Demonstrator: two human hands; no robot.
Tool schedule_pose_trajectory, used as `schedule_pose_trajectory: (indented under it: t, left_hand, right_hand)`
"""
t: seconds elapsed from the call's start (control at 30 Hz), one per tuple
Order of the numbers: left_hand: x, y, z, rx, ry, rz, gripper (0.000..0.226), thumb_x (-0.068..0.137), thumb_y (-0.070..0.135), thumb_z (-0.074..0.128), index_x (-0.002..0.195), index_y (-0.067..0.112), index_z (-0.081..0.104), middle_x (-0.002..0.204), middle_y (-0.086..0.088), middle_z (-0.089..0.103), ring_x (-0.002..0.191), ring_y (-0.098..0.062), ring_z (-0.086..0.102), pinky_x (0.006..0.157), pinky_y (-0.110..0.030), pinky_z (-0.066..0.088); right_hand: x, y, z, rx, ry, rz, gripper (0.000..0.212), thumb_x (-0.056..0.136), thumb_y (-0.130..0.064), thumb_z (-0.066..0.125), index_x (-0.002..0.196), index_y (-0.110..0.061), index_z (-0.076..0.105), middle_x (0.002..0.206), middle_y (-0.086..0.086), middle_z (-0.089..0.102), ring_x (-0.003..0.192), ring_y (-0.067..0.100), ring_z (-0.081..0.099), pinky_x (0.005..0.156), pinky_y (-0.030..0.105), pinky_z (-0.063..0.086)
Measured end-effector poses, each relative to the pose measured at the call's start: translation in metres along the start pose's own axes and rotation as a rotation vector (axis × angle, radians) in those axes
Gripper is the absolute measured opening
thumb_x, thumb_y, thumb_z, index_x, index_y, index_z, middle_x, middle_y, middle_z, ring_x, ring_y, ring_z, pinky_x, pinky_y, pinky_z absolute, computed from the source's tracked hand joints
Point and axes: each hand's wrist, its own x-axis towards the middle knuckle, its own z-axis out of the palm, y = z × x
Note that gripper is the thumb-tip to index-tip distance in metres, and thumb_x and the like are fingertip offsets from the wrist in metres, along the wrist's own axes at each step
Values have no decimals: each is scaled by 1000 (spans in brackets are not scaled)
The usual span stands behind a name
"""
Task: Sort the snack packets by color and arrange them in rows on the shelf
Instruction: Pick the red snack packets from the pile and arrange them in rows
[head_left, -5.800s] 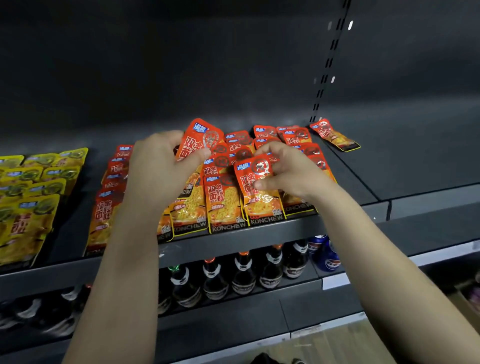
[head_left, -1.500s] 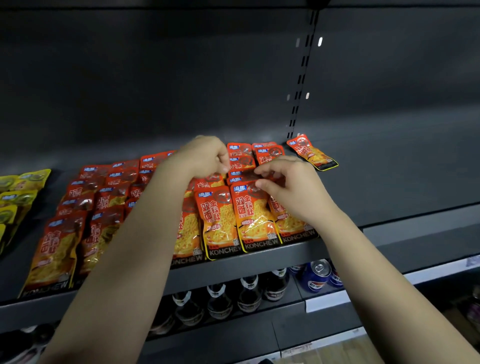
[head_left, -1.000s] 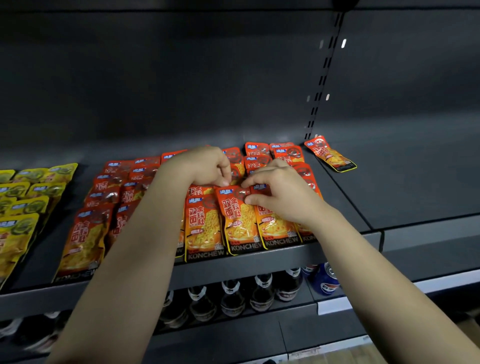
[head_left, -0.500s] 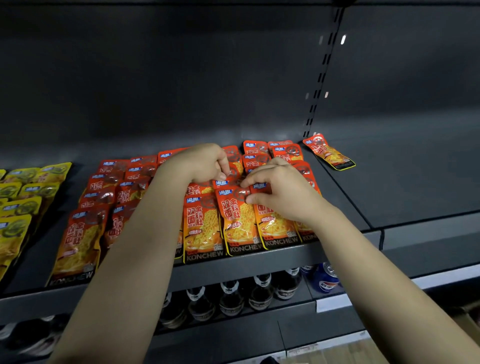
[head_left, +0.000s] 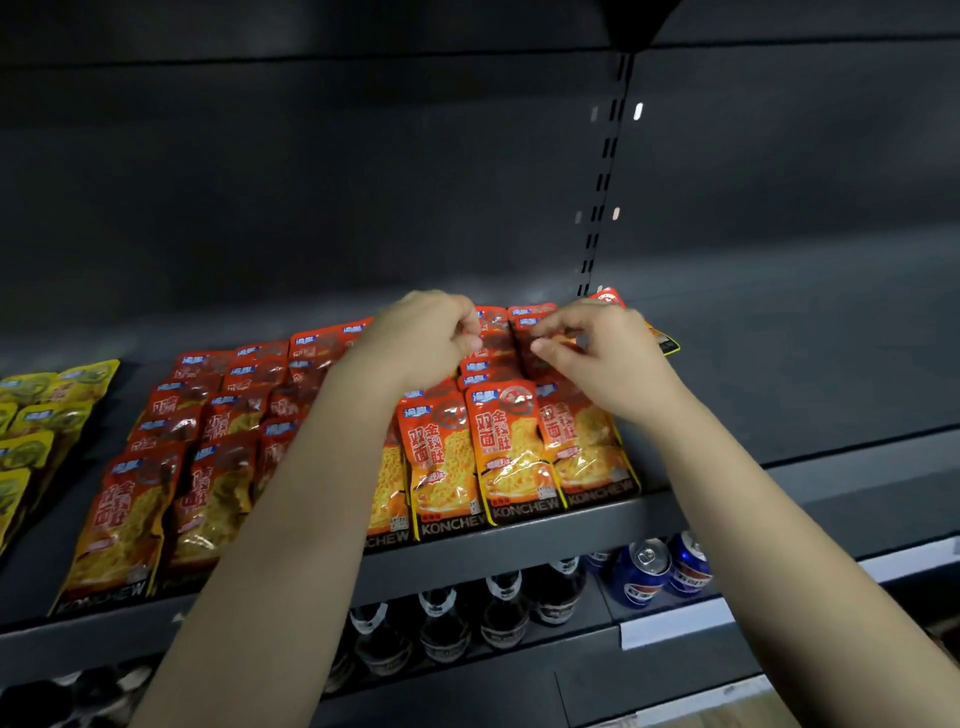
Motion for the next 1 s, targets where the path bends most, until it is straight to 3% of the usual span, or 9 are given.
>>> schedule_pose_trajectory:
  t: [0.07,0.2,0.3,0.43,0.5,0.6,0.7,1.0]
  left_hand:
    - [-1,16,7,45,14,45,17,93,33,58,108,27,64,112,2,60,107,-19,55,94,-42,46]
    - [5,42,26,69,-5,96,22,93,32,57,114,28,63,117,2,59,111,-20,55,95,-42,44]
    - [13,55,37,100,-16,87,26,94,33,56,119,28,60,123,3,58,115,-21,54,98,-41,42]
    - [19,65,46,158,1,44,27,96,33,53,123,30,57,127,4,56,119,-20,51,98,-40,37]
    - [19,66,49,157,8,21,26,96,31,53,122,30,58,126,5,57,119,-20,52,99,-41,39]
    - [17,66,50,130,30,-2,25,97,28,53,120,28,60,123,4,59,114,-20,55,97,-43,43]
    - [14,69,50,106,53,-27,24,97,25,52,120,26,61,123,5,60,113,-20,55,96,-45,44]
    - [4,80,47,96,77,-102,25,98,24,51,121,24,60,125,4,59,115,-18,54,102,-46,41]
  right_hand:
    - [7,20,-12,-39,3,93,15,88,-27,68,99,-19,75,99,1,71,92,18,63,81,26,47]
    - [24,63,-29,-171,-21,215,18,90,-29,63,97,-17,75,98,3,73,93,25,65,76,26,46]
    - [37,89,-37,-261,-68,312,22,92,-26,56,89,-10,72,90,11,71,88,33,64,75,36,54]
    - [50,105,-42,-309,-128,403,24,91,-24,54,77,-6,64,85,12,66,84,34,61,63,30,43]
    - [55,109,-42,-324,-184,445,28,93,-34,56,86,-8,63,91,11,63,89,33,59,67,29,39]
    - [59,113,-38,-368,-254,496,50,90,-54,57,108,-8,61,110,12,56,113,34,52,76,34,42]
    - [56,115,-34,-421,-303,506,65,86,-61,59,125,-9,57,128,11,47,123,33,41,91,39,43]
    - [55,115,-29,-457,-301,496,61,83,-62,62,122,-15,57,128,9,50,123,31,39,94,37,38]
